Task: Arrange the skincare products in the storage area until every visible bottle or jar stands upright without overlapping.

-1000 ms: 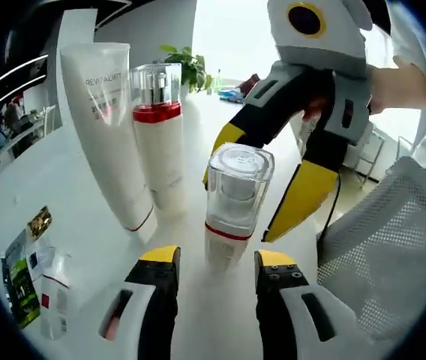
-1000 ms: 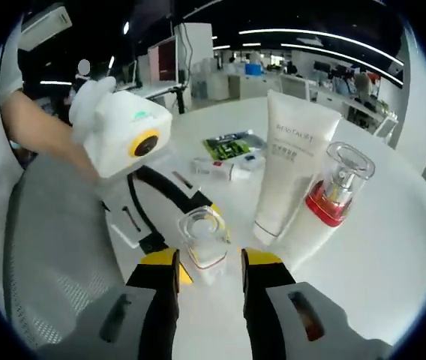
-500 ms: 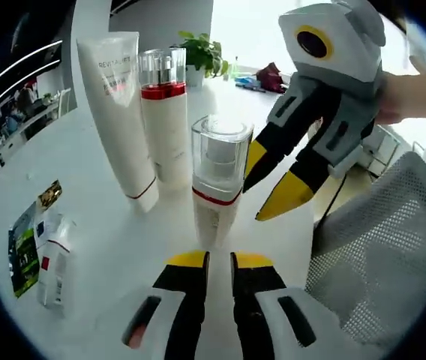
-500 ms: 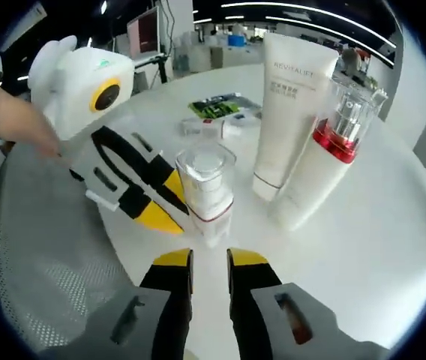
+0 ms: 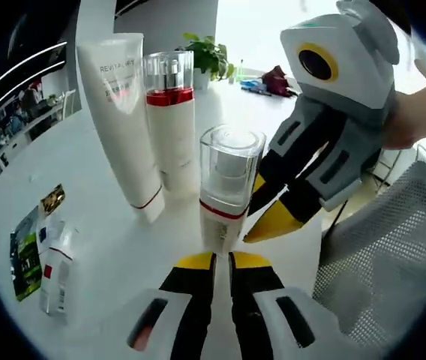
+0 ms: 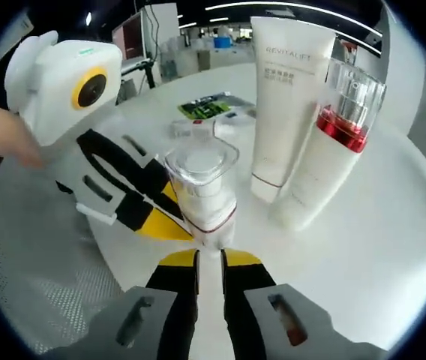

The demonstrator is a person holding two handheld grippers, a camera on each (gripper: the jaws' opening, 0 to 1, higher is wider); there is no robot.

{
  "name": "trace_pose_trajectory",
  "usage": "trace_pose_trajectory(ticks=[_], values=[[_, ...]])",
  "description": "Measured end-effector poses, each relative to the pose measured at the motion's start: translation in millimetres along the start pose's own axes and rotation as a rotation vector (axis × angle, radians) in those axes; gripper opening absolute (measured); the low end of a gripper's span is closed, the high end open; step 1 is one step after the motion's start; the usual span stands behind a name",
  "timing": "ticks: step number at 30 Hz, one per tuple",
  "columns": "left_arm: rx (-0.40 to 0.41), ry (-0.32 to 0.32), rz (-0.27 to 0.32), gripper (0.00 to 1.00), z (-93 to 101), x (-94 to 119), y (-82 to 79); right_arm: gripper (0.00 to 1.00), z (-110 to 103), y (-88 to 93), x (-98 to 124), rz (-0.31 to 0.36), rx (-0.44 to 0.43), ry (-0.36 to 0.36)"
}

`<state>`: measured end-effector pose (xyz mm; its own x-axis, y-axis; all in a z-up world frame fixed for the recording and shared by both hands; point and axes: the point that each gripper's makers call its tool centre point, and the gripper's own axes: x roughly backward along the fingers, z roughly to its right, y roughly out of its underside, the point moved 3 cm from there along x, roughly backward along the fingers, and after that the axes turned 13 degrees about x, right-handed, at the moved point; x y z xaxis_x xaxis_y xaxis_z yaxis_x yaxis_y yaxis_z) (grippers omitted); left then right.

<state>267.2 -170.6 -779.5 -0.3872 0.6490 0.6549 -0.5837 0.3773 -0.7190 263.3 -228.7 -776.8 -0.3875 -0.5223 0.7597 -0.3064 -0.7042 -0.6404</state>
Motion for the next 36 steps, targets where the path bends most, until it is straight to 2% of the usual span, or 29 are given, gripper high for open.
trace_pose_trajectory(ticks=[9,20,36], values=[[-0.012,-0.009,0.016,0.08,-6.2,-8,-13.5,0.11,14,-1.3,-8,-0.01,0.0,0.021],[0.005,-0.043,0.032,0.07,-29.1,-20,-23.6,0.11,40,-12.5,-22,-0.006,0.034,0.028],[0.006,-0.048,0.025,0.11,-35.1,-23,-24.2,0.14,40,-8.9,-24,-0.019,0.023,0.033]])
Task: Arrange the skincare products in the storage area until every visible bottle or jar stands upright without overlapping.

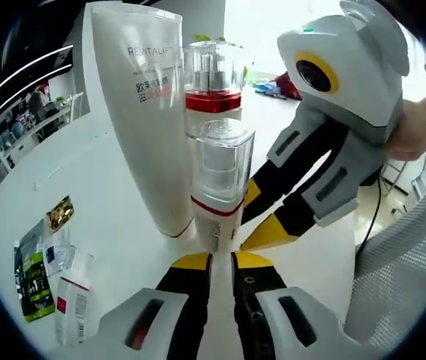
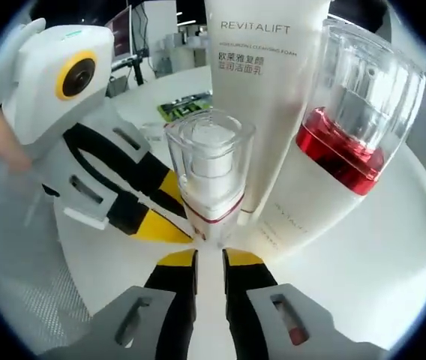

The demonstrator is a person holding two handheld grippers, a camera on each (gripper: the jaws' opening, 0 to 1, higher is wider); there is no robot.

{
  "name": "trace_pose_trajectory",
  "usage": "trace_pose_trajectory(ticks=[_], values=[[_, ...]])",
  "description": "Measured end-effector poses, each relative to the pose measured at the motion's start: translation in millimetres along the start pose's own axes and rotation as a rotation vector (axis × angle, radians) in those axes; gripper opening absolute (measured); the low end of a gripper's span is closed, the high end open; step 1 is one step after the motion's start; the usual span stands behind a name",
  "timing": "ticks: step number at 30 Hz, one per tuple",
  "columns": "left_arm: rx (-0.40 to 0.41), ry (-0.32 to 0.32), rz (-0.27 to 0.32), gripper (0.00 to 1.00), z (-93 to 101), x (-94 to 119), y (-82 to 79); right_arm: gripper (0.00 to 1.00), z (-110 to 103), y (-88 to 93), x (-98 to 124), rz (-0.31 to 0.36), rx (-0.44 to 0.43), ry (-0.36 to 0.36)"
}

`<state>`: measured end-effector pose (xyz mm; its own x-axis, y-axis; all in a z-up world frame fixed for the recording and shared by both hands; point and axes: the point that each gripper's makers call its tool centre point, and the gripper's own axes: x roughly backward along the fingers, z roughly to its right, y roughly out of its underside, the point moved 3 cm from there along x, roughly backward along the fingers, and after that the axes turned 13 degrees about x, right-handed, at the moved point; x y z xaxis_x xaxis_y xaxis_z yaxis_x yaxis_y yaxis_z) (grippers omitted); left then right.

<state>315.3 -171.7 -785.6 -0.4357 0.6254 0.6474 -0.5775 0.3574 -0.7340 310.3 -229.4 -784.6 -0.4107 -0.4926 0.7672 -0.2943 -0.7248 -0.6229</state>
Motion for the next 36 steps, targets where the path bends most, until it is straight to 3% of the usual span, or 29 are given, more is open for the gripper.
trace_pose_trajectory(ticks=[8,13,19,30,36], values=[[0.012,-0.022,-0.005,0.19,-0.9,14,4.3,0.2,-11,2.2,13,-0.01,0.0,-0.002],[0.051,-0.016,-0.001,0.25,2.0,27,4.3,0.29,-23,-6.2,22,0.03,-0.025,-0.009],[0.087,-0.026,-0.007,0.3,0.2,40,11.6,0.32,-32,-10.0,30,0.045,-0.024,-0.01],[0.215,-0.041,0.054,0.35,-1.4,78,12.4,0.48,-36,-4.3,51,0.071,-0.095,0.009],[0.279,-0.076,0.101,0.38,-11.6,104,16.6,0.54,-38,0.8,65,0.084,-0.134,0.014]])
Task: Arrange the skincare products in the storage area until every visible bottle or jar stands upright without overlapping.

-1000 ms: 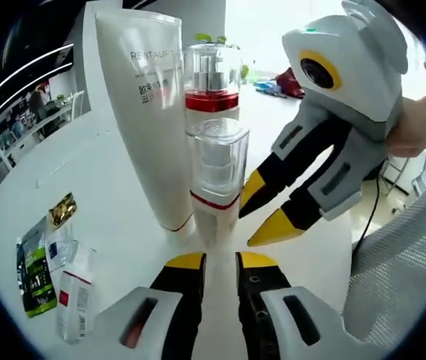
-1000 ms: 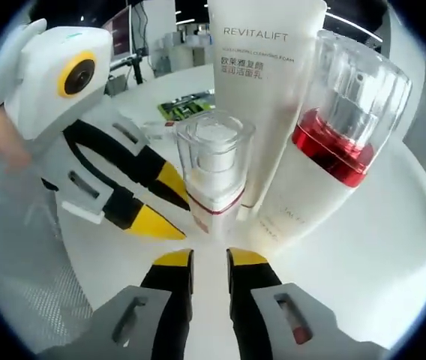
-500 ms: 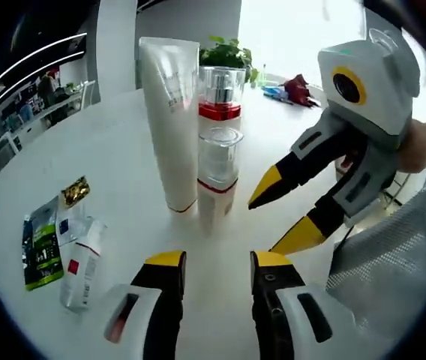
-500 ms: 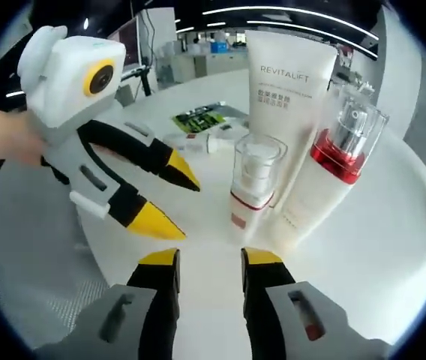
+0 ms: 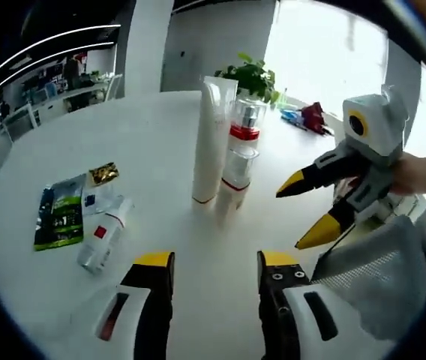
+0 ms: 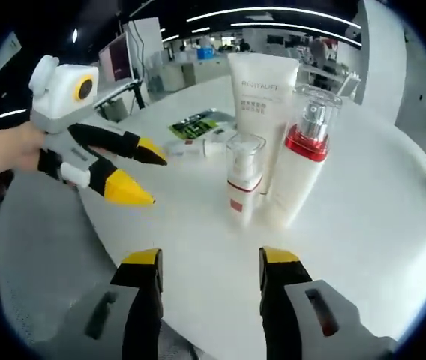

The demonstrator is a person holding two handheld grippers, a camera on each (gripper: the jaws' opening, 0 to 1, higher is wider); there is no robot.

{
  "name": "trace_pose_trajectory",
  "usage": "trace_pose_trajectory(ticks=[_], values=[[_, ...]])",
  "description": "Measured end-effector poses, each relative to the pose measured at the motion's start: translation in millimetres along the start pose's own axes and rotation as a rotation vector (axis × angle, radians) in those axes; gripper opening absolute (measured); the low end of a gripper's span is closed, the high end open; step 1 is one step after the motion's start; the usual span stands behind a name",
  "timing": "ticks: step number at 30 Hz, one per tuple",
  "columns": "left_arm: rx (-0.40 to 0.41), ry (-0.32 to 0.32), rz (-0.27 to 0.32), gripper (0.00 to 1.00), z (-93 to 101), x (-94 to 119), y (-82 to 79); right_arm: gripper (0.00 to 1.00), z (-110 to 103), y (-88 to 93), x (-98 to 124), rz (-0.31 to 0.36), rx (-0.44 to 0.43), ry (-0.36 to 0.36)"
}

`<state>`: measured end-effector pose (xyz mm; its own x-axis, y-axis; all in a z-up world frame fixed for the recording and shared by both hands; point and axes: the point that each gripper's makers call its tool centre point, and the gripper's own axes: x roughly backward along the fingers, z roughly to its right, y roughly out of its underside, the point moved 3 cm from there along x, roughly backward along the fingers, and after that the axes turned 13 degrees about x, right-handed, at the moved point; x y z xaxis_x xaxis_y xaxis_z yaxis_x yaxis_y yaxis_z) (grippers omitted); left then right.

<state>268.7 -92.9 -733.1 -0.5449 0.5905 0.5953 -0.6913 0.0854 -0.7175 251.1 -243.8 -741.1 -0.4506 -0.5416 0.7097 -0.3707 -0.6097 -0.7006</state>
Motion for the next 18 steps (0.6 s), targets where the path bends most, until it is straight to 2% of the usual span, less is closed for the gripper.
trace_pose_trajectory(ticks=[3,5,8,11,15,18], values=[[0.038,-0.022,0.042,0.4,-3.6,15,-1.1,0.56,2,-2.0,8,0.017,-0.029,0.0],[0.068,-0.041,0.056,0.41,-12.0,21,2.1,0.58,3,-7.6,13,0.05,-0.068,-0.004],[0.099,-0.054,0.08,0.44,-14.7,31,2.9,0.59,6,-11.7,20,0.08,-0.085,0.006],[0.149,-0.052,0.126,0.47,-17.0,45,0.9,0.61,7,-13.3,27,0.092,-0.103,0.006],[0.166,-0.076,0.137,0.51,-23.6,59,2.5,0.62,8,-12.1,32,0.098,-0.105,0.01],[0.207,-0.095,0.175,0.55,-27.5,74,-0.3,0.64,13,-9.0,36,0.106,-0.117,0.015]])
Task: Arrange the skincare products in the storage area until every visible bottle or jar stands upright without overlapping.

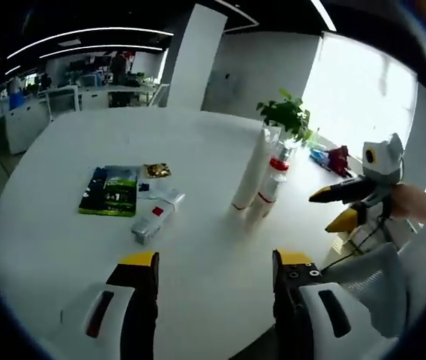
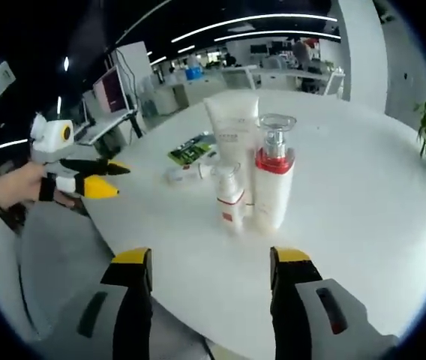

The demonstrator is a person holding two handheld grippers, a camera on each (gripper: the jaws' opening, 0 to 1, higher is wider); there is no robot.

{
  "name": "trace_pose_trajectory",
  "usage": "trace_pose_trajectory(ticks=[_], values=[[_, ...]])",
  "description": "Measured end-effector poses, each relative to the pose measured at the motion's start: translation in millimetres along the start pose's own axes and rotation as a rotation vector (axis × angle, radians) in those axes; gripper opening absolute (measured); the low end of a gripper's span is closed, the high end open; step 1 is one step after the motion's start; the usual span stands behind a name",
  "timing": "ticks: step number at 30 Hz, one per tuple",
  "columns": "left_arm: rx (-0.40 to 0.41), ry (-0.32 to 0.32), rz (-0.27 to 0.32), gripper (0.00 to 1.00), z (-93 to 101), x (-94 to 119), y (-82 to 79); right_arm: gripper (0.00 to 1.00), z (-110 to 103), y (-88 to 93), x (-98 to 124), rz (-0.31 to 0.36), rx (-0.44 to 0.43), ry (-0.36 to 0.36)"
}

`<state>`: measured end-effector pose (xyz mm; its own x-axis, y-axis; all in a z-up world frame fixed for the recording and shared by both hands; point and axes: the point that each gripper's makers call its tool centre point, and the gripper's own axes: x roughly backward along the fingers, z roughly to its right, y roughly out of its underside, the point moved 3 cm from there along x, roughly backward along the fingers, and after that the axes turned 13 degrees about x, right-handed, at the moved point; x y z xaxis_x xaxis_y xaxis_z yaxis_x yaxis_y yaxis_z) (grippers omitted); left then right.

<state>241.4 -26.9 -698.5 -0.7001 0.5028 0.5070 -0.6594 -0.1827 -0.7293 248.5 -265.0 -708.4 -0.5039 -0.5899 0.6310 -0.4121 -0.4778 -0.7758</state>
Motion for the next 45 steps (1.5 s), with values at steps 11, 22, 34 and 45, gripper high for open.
trace_pose_trajectory(ticks=[11,22,34,45], values=[[0.07,-0.064,0.11,0.69,-23.4,48,-20.3,0.7,17,-11.2,27,0.048,-0.05,0.045],[0.066,-0.099,0.144,0.83,-32.3,80,-32.2,0.83,16,-28.4,51,0.092,-0.024,0.043],[-0.041,-0.104,0.063,0.96,-36.4,92,-24.9,0.94,19,-29.1,64,0.13,0.004,0.03],[-0.006,-0.077,0.051,0.96,-30.4,87,-27.0,1.0,22,-21.0,64,0.138,-0.021,0.032]])
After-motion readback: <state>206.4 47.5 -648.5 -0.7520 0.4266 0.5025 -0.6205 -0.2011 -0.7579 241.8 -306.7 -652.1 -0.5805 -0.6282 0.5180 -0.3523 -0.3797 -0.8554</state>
